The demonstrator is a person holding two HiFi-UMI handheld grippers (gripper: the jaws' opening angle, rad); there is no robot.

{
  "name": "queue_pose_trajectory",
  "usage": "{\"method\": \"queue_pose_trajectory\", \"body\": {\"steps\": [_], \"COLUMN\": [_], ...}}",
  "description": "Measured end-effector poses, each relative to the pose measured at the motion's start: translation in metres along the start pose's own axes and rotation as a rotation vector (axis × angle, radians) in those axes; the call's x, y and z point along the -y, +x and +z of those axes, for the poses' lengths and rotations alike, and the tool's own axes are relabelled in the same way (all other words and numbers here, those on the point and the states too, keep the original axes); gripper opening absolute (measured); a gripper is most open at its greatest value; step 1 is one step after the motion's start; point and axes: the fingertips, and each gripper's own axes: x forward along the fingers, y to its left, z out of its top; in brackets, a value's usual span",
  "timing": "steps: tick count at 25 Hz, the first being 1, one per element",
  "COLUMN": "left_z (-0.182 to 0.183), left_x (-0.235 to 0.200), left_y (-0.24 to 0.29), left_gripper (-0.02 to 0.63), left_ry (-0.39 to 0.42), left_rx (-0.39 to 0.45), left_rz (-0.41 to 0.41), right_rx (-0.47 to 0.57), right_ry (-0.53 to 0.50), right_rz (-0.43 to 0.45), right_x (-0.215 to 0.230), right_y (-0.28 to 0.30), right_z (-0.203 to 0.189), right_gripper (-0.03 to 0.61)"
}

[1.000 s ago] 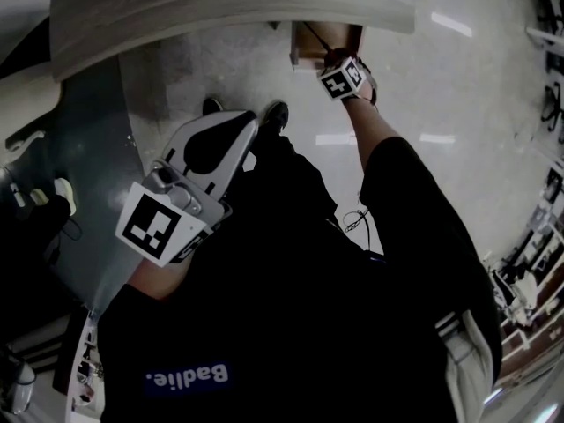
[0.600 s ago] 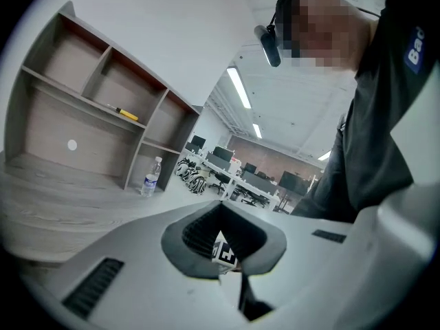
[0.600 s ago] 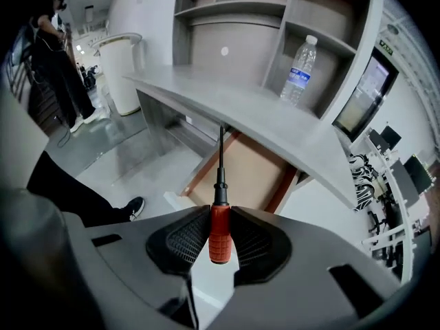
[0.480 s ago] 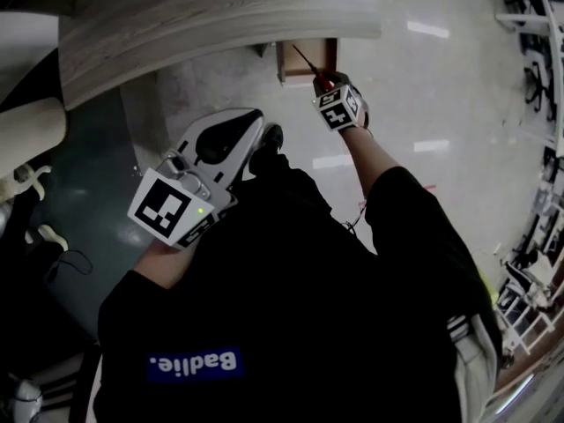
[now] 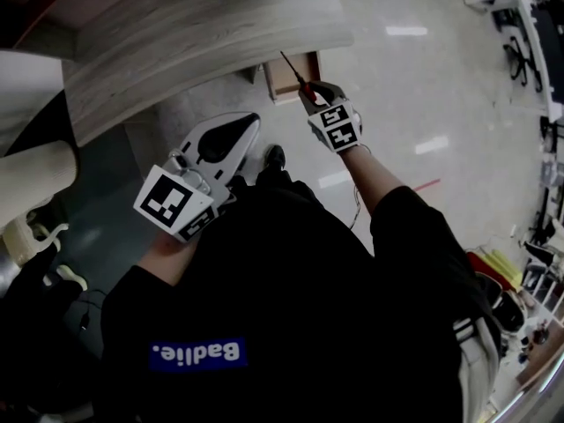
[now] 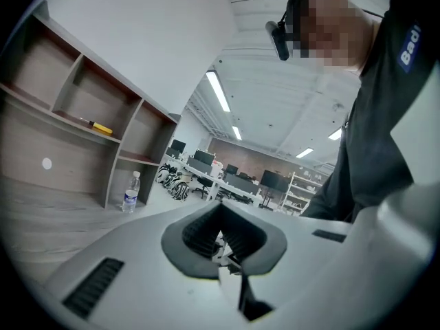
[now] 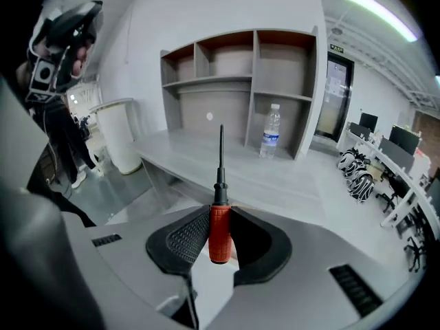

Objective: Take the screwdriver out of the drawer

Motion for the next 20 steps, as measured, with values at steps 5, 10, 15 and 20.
{"method": "queue_pose_trajectory", "body": {"steps": [5,10,15,20], "left_z": [0.009,0.01,0.014,0.016], "left_x": [0.004,0.011,0.01,0.009], "left_y": [0.001,0.001,-0.002,-0.002], "left_gripper": [0.002,0.002,0.002,0.002], "left_ry": [0.021,0.029,0.039,0.043], "left_rx": [0.007,0.001,0.001,0.009], "left_rz": [-0.04,-0.066,-0.065,-0.066], "right_rx": [0.109,0.205,0.288,0.365], "right_ry": [0.061,0.101,0.15,0.201], "right_rz": [0.013,0.032,0.06,0.082], "right_x": [-0.011,-0.023,-0.032,-0.039], "right_y": [-0.034,-0.069,-0.101,-0.128], "right_z": [0.034,0.064,0.089,0.111], "right_gripper": [0.114,0.114,0.114,0.114]}}
